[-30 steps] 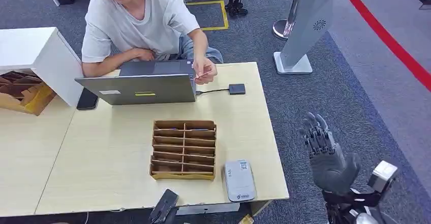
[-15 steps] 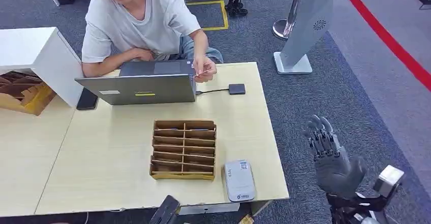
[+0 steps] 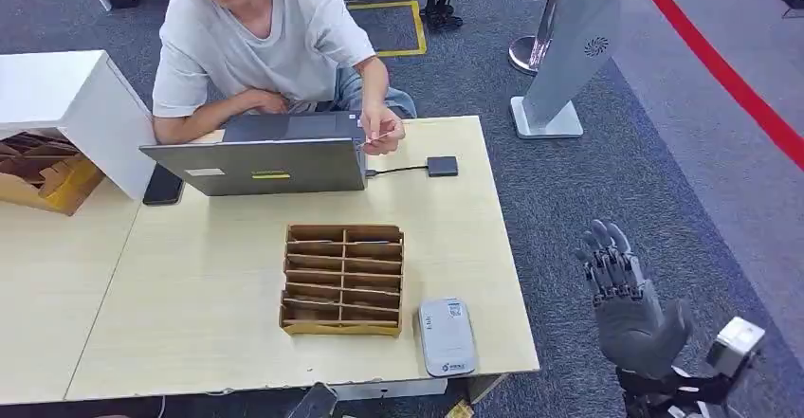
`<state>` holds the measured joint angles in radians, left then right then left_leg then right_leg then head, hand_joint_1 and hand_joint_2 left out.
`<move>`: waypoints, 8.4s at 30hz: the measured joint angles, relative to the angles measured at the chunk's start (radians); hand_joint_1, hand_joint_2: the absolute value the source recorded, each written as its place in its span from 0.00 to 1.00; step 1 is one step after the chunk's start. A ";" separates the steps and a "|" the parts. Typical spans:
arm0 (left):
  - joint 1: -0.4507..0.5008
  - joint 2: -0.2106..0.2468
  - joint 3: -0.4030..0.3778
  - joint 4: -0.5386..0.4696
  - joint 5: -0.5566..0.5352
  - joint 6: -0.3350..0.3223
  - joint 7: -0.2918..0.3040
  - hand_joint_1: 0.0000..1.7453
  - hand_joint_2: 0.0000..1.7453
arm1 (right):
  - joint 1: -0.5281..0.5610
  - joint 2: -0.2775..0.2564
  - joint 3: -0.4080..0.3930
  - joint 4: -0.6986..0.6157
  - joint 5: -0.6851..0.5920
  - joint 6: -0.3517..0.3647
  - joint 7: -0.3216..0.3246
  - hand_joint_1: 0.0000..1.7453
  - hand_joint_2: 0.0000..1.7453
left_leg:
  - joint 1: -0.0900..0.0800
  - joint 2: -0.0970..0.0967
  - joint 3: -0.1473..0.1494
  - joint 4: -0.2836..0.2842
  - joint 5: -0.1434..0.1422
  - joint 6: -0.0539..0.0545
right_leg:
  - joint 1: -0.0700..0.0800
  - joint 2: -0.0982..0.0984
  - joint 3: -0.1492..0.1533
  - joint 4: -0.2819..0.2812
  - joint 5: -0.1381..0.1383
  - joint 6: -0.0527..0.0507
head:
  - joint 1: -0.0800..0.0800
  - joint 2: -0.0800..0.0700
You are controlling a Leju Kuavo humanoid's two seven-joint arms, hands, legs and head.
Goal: Pass the card to the sensor for recognition and then transmit it.
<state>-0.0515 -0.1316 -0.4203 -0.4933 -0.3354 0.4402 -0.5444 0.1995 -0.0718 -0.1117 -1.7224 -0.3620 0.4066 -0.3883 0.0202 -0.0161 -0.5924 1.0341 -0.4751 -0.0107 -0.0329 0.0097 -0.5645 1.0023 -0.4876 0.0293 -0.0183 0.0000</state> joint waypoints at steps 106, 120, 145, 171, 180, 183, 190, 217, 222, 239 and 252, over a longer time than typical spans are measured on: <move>0.004 0.074 -0.085 0.303 0.030 -0.174 0.613 0.00 0.00 | -0.212 -0.080 0.524 -0.182 1.683 -0.825 0.428 0.00 1.00 | 0.000 0.001 0.001 0.000 -0.002 -0.001 | 0.000 0.000 0.001 0.000 -0.002 -0.001 | 0.000 0.000; -0.005 0.075 -0.104 0.303 0.009 -0.180 0.625 0.00 0.00 | -0.280 -0.127 0.577 -0.085 1.911 -0.873 0.543 0.00 1.00 | 0.000 0.001 0.001 0.000 -0.002 -0.001 | 0.000 0.000 0.001 0.000 -0.002 -0.001 | 0.000 0.000; -0.009 0.073 -0.110 0.303 -0.006 -0.182 0.636 0.00 0.00 | -0.290 -0.162 0.627 -0.056 1.905 -0.876 0.553 1.00 1.00 | 0.000 0.000 0.001 0.000 -0.002 -0.001 | 0.000 0.000 0.001 0.000 -0.002 -0.001 | 0.000 0.000; -0.008 0.068 -0.110 0.303 -0.008 -0.178 0.636 0.00 0.00 | -0.198 -0.132 0.602 -0.145 1.523 -0.747 0.446 1.00 1.00 | 0.000 0.000 0.001 0.000 -0.002 -0.001 | 0.000 0.000 0.001 0.000 -0.002 -0.001 | 0.000 0.000; -0.007 0.069 -0.110 0.303 -0.012 -0.179 0.635 0.00 0.00 | -0.125 -0.110 0.576 -0.174 1.091 -0.517 0.405 1.00 1.00 | 0.000 0.000 0.001 0.000 -0.002 -0.001 | 0.000 0.000 0.001 0.000 -0.002 -0.001 | 0.000 0.000; -0.007 0.069 -0.110 0.303 -0.016 -0.180 0.634 0.00 0.00 | -0.104 -0.105 0.562 -0.174 0.964 -0.468 0.392 1.00 1.00 | 0.000 0.000 0.001 0.000 -0.002 -0.001 | 0.000 0.000 0.001 0.000 -0.002 -0.001 | 0.000 0.000; -0.006 0.069 -0.109 0.303 -0.027 -0.180 0.628 0.00 0.00 | -0.081 -0.103 0.542 -0.154 0.750 -0.396 0.385 1.00 1.00 | 0.000 0.000 0.001 0.000 -0.002 -0.001 | 0.000 0.000 0.001 0.000 -0.002 -0.001 | 0.000 0.000; -0.004 0.071 -0.108 0.303 -0.066 -0.180 0.624 0.00 0.00 | -0.122 -0.098 0.512 0.064 0.371 -0.344 0.463 1.00 1.00 | 0.000 0.000 0.001 0.000 -0.002 -0.001 | 0.000 0.000 0.001 0.000 -0.002 -0.001 | 0.000 0.000; -0.004 0.071 -0.108 0.303 -0.072 -0.180 0.624 0.00 0.00 | -0.134 -0.095 0.504 0.116 0.361 -0.350 0.469 1.00 1.00 | 0.000 0.000 0.001 0.000 -0.002 -0.001 | 0.000 0.000 0.001 0.000 -0.002 -0.001 | 0.000 0.000; -0.004 0.071 -0.108 0.303 -0.078 -0.180 0.626 0.00 0.00 | -0.153 -0.093 0.479 0.202 0.352 -0.363 0.481 1.00 1.00 | 0.000 0.000 0.001 0.000 -0.002 -0.001 | 0.000 0.000 0.001 0.000 -0.002 -0.001 | 0.000 0.000; -0.004 0.071 -0.108 0.303 -0.083 -0.183 0.628 0.00 0.00 | -0.172 -0.079 0.477 0.292 0.373 -0.362 0.498 1.00 1.00 | 0.000 0.000 0.001 0.000 -0.002 -0.001 | 0.000 0.000 0.001 0.000 -0.002 -0.001 | 0.000 0.000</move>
<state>-0.0556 -0.0607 -0.5287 -0.1907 -0.4189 0.2575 0.0832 0.0271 -0.1503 0.3655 -1.4305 0.0107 0.0442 0.1095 0.0205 -0.0159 -0.5918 1.0340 -0.4771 -0.0118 -0.0327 0.0096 -0.5636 1.0024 -0.4896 0.0284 -0.0183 0.0000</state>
